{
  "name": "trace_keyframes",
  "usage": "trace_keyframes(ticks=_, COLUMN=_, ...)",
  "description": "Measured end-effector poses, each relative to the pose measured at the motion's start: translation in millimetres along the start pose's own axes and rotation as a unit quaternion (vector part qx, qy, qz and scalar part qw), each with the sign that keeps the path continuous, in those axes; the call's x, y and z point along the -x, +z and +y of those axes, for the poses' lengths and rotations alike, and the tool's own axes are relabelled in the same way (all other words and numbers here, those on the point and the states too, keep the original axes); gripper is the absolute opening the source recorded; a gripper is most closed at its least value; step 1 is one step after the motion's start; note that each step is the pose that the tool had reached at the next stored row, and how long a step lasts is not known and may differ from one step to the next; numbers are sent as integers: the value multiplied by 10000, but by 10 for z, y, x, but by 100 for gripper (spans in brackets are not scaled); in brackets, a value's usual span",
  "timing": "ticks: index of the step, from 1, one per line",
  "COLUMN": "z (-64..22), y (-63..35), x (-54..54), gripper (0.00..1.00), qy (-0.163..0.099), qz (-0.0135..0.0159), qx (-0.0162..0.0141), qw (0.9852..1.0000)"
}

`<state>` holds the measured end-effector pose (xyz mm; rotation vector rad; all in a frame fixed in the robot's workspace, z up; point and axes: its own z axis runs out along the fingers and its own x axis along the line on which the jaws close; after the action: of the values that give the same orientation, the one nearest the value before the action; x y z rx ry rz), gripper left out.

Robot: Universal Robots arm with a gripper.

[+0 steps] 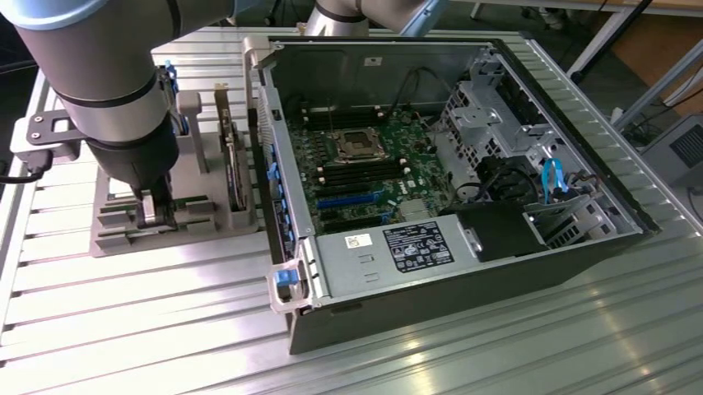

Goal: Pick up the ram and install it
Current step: 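Pick up the ram and move it above insertion slot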

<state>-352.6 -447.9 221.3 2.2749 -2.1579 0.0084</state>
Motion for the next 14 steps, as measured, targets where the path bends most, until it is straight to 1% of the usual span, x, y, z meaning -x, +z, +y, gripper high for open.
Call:
trace_keyframes(ticks=5, z=40, y=32, x=0, gripper=36, qy=0, qz=0, qx=0, qw=10000)
trace_keyframes(ticks=14, z=41, y=107, x=-2, gripper=36, qy=-9, qz=0, qx=0, qw=10000)
